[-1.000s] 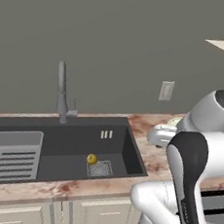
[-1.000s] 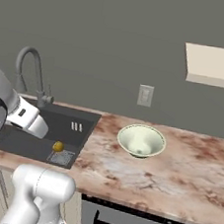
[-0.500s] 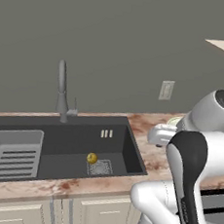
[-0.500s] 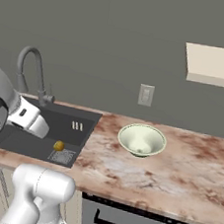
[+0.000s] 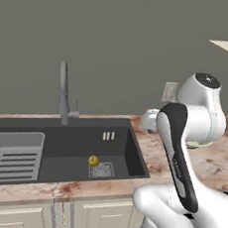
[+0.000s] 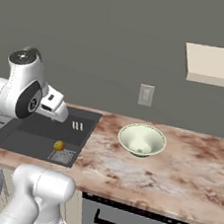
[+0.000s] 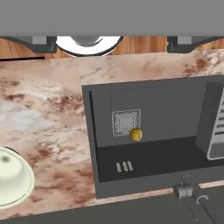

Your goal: Pick the peachs from the cabinet and place them in one bowl. Pick the squash from the sink and place it in the other bowl.

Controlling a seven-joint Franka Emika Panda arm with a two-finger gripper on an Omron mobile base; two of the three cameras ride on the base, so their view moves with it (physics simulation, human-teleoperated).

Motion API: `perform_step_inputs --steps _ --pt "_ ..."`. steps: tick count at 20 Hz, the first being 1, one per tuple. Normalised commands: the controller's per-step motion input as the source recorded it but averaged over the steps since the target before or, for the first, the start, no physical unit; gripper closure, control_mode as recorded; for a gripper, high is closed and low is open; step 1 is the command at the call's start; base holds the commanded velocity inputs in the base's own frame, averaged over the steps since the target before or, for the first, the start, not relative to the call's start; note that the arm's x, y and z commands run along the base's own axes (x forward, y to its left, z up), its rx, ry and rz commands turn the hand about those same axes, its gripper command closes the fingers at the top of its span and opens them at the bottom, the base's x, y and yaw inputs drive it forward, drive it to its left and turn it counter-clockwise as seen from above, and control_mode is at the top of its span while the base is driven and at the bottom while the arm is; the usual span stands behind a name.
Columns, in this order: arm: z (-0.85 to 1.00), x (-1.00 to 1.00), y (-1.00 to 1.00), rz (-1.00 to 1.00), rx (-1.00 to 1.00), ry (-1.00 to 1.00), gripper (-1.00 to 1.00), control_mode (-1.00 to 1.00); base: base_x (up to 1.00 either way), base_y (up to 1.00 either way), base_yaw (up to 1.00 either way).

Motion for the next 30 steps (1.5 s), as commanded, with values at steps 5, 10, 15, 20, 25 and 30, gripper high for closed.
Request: perform_step_inputs --steps 5,10,15,20,25,30 --pt "-0.46 0.43 0.69 0.00 -0.10 0.08 -1.00 -1.00 0.00 0.00 0.00" --pt "-0.56 0.20 0.20 0.00 -0.04 0.01 -1.00 -1.00 0.00 0.00 0.00" --pt "-0.37 0.00 -0.18 0.00 0.06 0.08 -1.00 -1.00 0.00 0.00 0.00" --pt "-0.42 0.17 0.01 0.00 0.06 0.15 -1.00 -1.00 0.00 0.00 0.00" --pt "-0.40 0.66 0.18 -0.02 0.01 0.16 -1.00 -1.00 0.00 0.00 0.00" --pt "-0.26 0.89 0.23 -0.05 0.00 0.13 -1.00 -1.00 0.00 0.00 0.00"
